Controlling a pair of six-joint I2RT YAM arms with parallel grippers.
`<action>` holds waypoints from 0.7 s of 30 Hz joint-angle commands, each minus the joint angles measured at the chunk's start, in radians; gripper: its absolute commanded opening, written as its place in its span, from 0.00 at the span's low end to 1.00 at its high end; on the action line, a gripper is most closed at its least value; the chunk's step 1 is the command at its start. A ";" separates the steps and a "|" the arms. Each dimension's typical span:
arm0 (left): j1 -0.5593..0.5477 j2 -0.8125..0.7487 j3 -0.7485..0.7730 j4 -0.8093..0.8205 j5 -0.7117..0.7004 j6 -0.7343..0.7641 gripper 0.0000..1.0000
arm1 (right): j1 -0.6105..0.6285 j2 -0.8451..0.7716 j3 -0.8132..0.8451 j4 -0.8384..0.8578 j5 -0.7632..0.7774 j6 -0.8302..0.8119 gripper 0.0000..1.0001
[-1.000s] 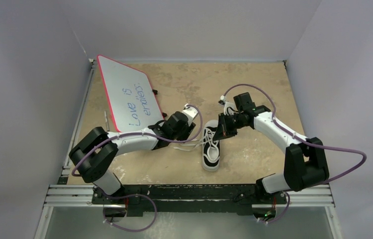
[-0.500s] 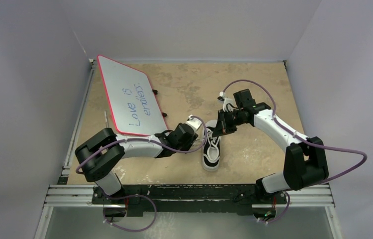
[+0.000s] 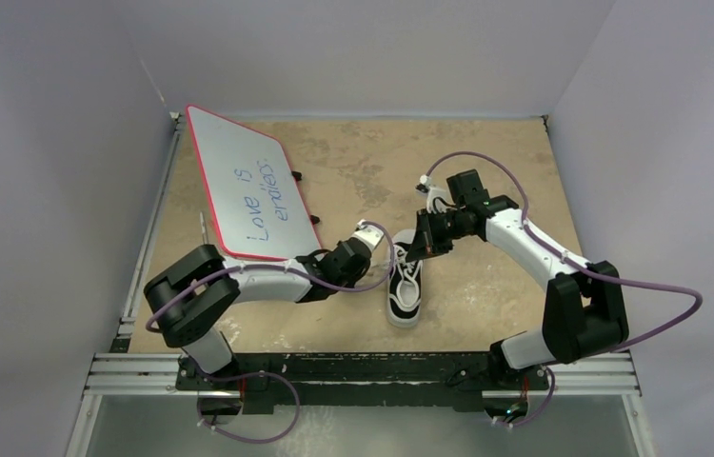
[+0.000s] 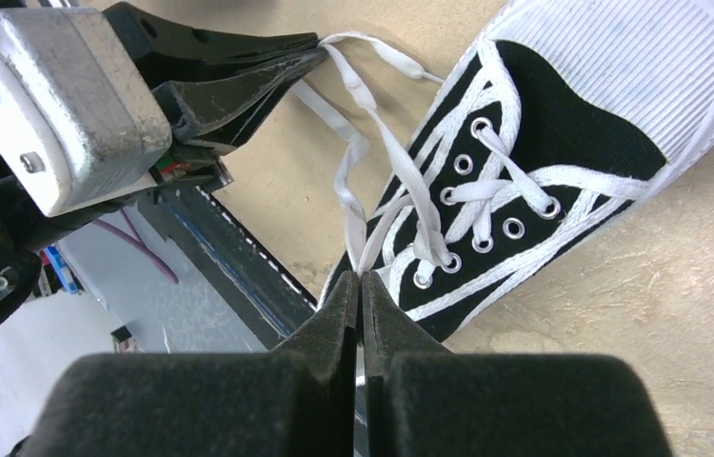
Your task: Tie the shoes
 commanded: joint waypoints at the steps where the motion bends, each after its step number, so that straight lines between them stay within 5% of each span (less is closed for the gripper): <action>1: 0.000 -0.119 0.041 -0.123 0.004 -0.014 0.00 | 0.001 0.010 0.063 -0.003 -0.036 0.011 0.00; 12: -0.027 -0.418 0.049 -0.243 0.191 -0.122 0.00 | -0.001 0.037 0.111 -0.069 -0.075 0.035 0.00; 17: -0.027 -0.433 0.088 -0.327 0.327 -0.203 0.00 | 0.001 0.037 0.145 -0.111 -0.061 0.058 0.00; 21: -0.032 -0.438 0.063 -0.243 0.450 -0.281 0.00 | 0.001 0.063 0.178 -0.131 -0.031 0.091 0.00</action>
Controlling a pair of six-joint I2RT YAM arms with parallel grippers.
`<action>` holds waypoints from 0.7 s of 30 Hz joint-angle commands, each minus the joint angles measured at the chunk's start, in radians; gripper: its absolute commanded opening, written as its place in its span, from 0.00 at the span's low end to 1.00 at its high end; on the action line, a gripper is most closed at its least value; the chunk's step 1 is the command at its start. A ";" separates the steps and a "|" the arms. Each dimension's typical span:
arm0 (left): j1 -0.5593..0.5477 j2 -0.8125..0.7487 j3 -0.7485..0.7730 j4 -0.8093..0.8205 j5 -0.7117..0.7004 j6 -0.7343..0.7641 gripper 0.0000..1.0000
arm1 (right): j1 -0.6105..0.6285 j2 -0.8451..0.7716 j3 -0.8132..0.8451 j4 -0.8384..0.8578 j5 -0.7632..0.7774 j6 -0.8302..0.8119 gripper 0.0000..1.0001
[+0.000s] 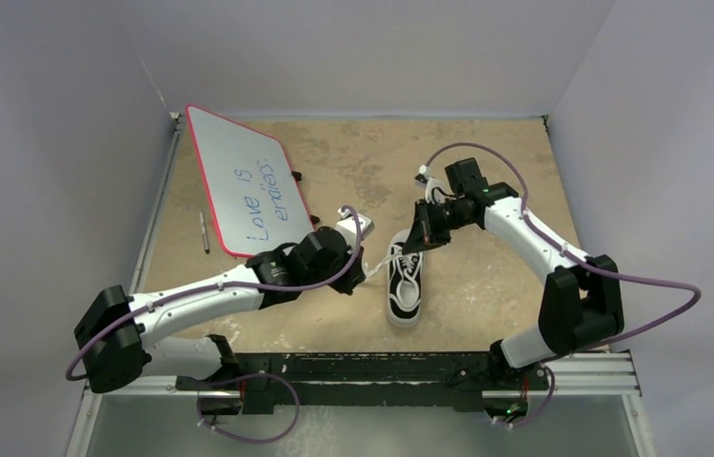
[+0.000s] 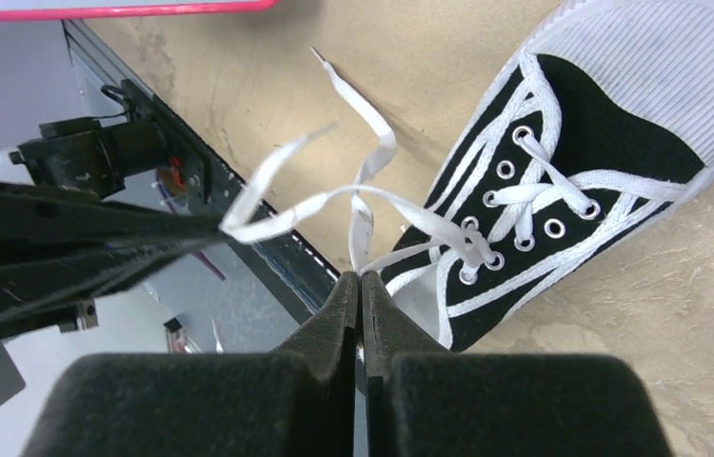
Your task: Tie the shoes
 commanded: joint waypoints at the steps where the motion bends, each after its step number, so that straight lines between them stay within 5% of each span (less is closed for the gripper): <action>1: -0.011 -0.014 -0.001 0.107 0.184 -0.140 0.00 | 0.001 0.028 0.073 -0.047 0.008 0.040 0.00; 8: -0.022 0.088 -0.080 0.556 0.358 -0.377 0.00 | 0.001 0.059 0.105 -0.057 -0.009 0.046 0.00; 21: -0.038 0.316 0.085 0.677 0.476 -0.371 0.00 | 0.001 0.088 0.110 -0.061 -0.011 0.014 0.00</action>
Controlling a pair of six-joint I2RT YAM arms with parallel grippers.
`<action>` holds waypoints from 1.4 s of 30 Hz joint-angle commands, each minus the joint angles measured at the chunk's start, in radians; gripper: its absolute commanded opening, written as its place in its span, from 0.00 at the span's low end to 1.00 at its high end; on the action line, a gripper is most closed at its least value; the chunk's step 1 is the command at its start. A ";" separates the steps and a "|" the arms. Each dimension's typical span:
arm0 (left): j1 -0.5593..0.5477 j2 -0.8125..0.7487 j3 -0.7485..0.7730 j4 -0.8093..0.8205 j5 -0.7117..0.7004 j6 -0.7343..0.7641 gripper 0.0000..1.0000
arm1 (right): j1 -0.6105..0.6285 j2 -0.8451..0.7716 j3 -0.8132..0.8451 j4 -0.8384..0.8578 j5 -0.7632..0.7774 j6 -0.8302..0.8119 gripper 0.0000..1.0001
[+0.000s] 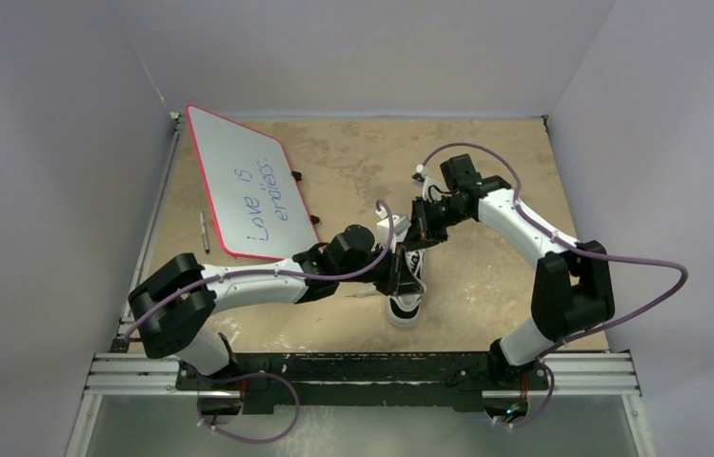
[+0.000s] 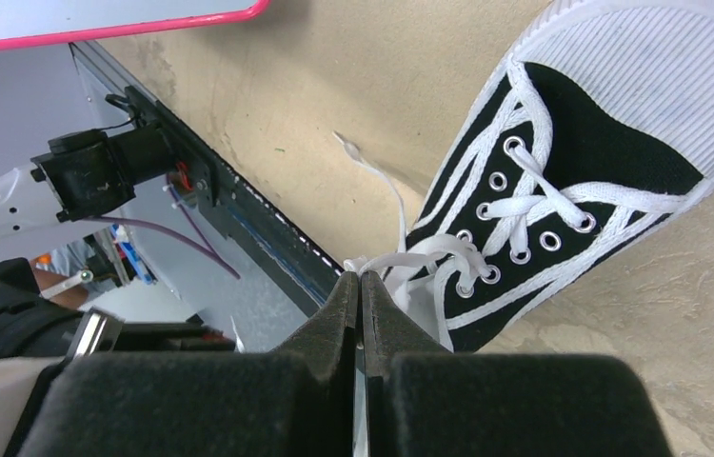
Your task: Tie the shoes
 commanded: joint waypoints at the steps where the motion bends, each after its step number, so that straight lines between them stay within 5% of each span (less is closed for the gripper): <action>1: -0.005 0.015 0.070 0.167 0.075 -0.012 0.00 | 0.001 0.007 0.048 -0.023 -0.015 -0.022 0.00; 10: -0.006 0.135 0.075 0.287 0.123 0.042 0.03 | 0.001 0.010 0.060 -0.041 -0.035 -0.055 0.00; 14: -0.008 0.202 0.026 0.516 0.153 -0.063 0.04 | 0.001 0.020 0.061 -0.043 -0.042 -0.072 0.00; 20: -0.012 0.226 0.026 0.570 0.156 -0.068 0.12 | 0.001 0.023 0.065 -0.035 -0.049 -0.077 0.00; 23: -0.012 0.197 0.039 0.521 0.141 -0.022 0.24 | 0.001 0.023 0.063 -0.038 -0.050 -0.079 0.00; 26: -0.011 0.144 0.070 0.300 0.076 0.054 0.41 | 0.001 0.027 0.065 -0.046 -0.048 -0.085 0.00; 30: -0.006 0.015 -0.039 0.277 0.018 0.086 0.58 | 0.000 0.026 0.065 -0.042 -0.037 -0.091 0.00; 36: 0.088 -0.202 -0.167 0.202 -0.011 0.062 0.60 | 0.001 0.016 0.075 -0.040 -0.040 -0.088 0.00; 42: 0.123 -0.318 -0.254 0.216 -0.170 0.270 0.60 | 0.000 0.015 0.087 -0.057 -0.055 -0.086 0.00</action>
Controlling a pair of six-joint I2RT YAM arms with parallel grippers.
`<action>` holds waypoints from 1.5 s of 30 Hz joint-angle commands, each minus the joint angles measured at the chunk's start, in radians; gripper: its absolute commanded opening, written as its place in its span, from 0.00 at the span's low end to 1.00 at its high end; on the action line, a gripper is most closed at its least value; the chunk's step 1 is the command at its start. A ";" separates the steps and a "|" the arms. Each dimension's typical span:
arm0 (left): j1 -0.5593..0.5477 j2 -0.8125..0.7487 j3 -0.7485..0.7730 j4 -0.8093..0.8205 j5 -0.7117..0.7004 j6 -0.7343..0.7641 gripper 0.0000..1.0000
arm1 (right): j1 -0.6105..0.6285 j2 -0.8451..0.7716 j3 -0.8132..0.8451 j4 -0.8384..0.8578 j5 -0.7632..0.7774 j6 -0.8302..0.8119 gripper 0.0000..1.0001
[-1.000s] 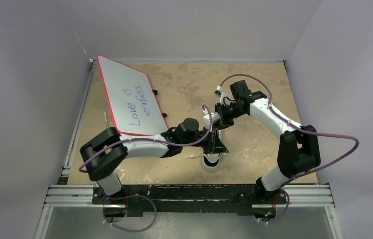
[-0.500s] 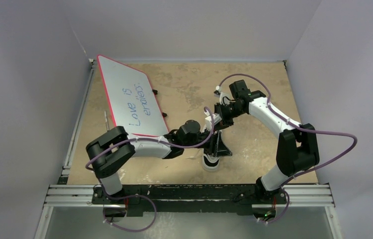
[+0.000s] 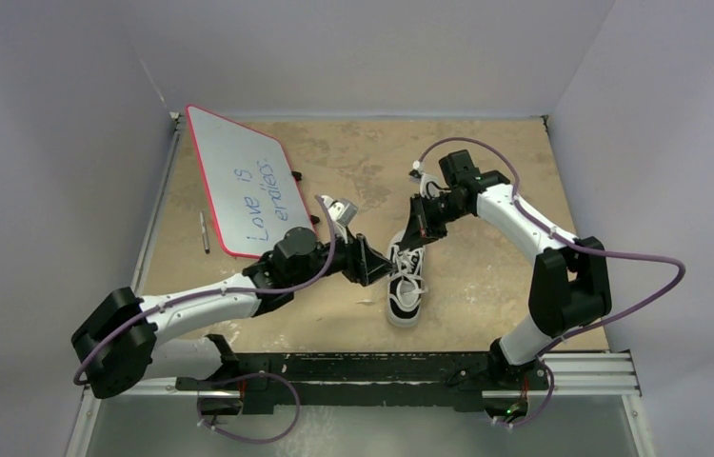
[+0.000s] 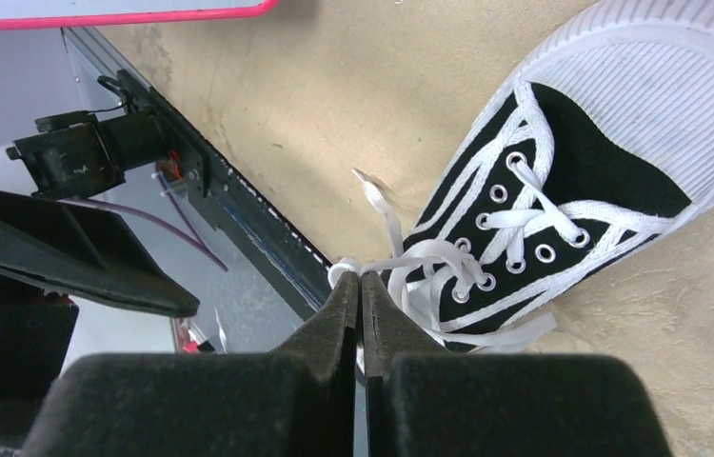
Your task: Tie the shoes
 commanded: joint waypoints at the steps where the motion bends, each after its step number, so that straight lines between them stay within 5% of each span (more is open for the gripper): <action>1: 0.004 -0.007 -0.035 0.066 -0.100 0.212 0.58 | 0.001 -0.017 0.036 -0.023 -0.055 -0.005 0.00; 4: 0.004 0.064 -0.036 0.167 -0.093 0.326 0.55 | 0.001 -0.013 0.030 -0.019 -0.086 0.014 0.00; 13: 0.005 0.285 -0.044 0.478 -0.060 0.331 0.57 | 0.001 -0.001 0.062 -0.048 -0.092 0.025 0.00; 17: 0.007 0.333 -0.013 0.488 -0.042 0.329 0.42 | 0.001 -0.015 0.046 -0.036 -0.087 0.036 0.00; 26: 0.018 0.403 0.000 0.570 0.024 0.320 0.54 | 0.001 -0.014 0.051 -0.055 -0.093 0.024 0.00; 35: 0.043 0.499 0.063 0.614 0.019 0.341 0.47 | 0.001 -0.018 0.037 -0.075 -0.112 0.003 0.00; 40: 0.044 0.518 0.068 0.665 0.020 0.329 0.36 | 0.001 -0.013 0.044 -0.091 -0.123 -0.008 0.00; 43: 0.043 0.512 0.046 0.696 -0.003 0.306 0.10 | 0.000 -0.006 0.061 -0.104 -0.152 -0.007 0.00; 45: 0.044 0.498 0.034 0.690 -0.018 0.298 0.02 | 0.001 -0.003 0.075 -0.121 -0.169 -0.011 0.02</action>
